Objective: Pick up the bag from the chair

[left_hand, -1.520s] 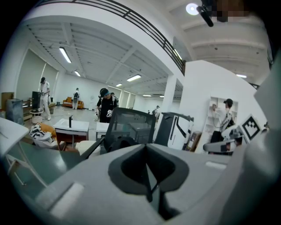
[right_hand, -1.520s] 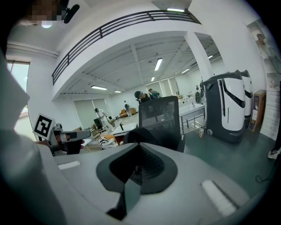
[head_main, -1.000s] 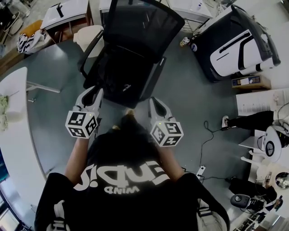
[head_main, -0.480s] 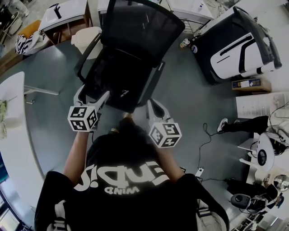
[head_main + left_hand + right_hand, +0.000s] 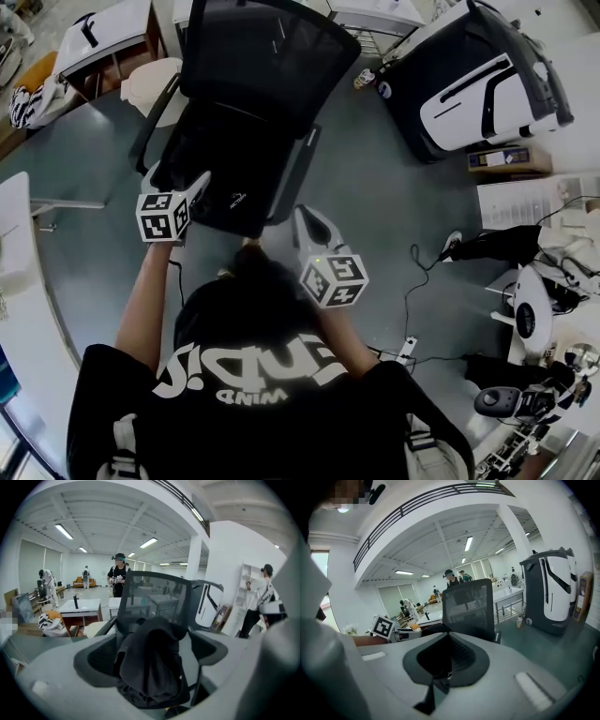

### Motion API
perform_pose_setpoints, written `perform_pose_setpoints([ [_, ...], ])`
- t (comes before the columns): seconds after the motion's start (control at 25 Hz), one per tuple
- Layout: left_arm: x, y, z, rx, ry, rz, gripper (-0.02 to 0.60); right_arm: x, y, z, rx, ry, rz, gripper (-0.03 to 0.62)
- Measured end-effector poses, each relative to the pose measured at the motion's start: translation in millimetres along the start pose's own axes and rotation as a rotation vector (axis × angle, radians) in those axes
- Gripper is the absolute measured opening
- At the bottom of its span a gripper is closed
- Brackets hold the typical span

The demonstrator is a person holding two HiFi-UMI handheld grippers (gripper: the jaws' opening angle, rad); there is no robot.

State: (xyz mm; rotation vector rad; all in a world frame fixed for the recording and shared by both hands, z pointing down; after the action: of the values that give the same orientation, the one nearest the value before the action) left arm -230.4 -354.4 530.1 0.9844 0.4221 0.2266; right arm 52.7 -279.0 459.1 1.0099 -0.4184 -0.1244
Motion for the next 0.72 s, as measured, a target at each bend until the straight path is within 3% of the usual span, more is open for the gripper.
perform_pose_setpoints([
  [0.36,-40.2,19.1,70.5,-0.151,-0.054,0.013,0.506,28.2,-8.9,16.1,-0.022,0.043,0.020,0.000],
  [0.72,-59.5,41.3,108.7,-0.226,-0.060,-0.050,0.501,46.5,-13.5,35.0,-0.054,0.068,0.036,0.000],
])
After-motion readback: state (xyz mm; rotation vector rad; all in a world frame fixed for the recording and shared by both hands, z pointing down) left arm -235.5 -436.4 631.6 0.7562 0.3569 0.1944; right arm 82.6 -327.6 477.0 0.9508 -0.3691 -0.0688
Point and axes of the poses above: the fingertips, and each gripper's own axes: z forward along the fingers, x to its right, y out of its underside, the point moved 5 cm from there along -z, backward along the fingers, and after that the axes turned 10 degrees about y, right-handed, at the moved point
